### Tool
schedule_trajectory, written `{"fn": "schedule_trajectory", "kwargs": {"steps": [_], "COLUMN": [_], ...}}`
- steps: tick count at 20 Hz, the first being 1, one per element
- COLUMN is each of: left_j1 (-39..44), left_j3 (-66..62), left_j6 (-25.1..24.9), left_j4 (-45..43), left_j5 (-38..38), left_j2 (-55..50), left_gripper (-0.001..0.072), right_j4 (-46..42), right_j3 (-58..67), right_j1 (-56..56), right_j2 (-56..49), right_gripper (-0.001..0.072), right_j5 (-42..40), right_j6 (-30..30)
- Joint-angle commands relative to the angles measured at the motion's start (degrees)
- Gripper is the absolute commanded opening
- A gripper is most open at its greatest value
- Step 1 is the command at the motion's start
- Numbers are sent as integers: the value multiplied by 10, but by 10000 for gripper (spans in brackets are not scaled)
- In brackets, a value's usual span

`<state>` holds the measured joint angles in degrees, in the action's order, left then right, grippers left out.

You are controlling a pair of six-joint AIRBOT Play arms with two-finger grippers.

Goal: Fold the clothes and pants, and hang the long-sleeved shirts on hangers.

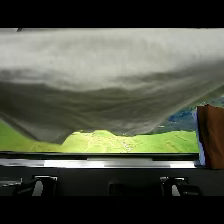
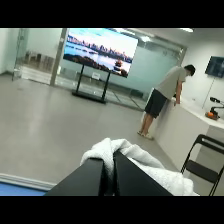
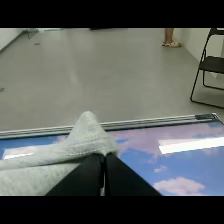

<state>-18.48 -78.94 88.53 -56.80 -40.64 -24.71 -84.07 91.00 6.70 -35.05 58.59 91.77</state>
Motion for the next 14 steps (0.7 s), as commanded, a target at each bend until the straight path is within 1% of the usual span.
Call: {"fn": "schedule_trajectory", "kwargs": {"steps": [1,2,3,4,5,6,8,9,10,11,12,14], "left_j1": [-7,-7,-7,-6,3,25,68,86,103,118,130,152], "left_j3": [-5,-3,3,16,34,56,79,78,77,76,76,76], "left_j6": [3,-9,-18,-20,-21,-32,-82,-90,-89,-89,-89,-89], "left_j4": [-5,-4,-3,4,14,15,15,15,15,18,17,17], "left_j5": [36,16,-7,-28,-36,-35,-35,-33,-33,-33,-35,-45], "left_j2": [-34,-64,-97,-139,-183,-234,-344,-395,-441,-476,-501,-534], "left_gripper": [26,27,27,28,29,29,29,30,31,35,59,67], "right_j4": [-26,-26,-26,-26,-26,-25,-8,11,27,51,82,130], "right_j3": [1,-9,-27,-56,-99,-147,-228,-256,-270,-273,-273,-273], "right_j1": [0,0,0,0,0,0,0,0,0,0,0,-1], "right_j2": [-15,-39,-65,-94,-125,-158,-225,-263,-298,-334,-363,-400], "right_gripper": [48,48,48,48,48,48,49,49,50,50,50,49], "right_j5": [136,212,268,300,300,268,164,112,79,61,47,29], "right_j6": [6,6,6,7,12,24,72,91,107,123,129,128]}}
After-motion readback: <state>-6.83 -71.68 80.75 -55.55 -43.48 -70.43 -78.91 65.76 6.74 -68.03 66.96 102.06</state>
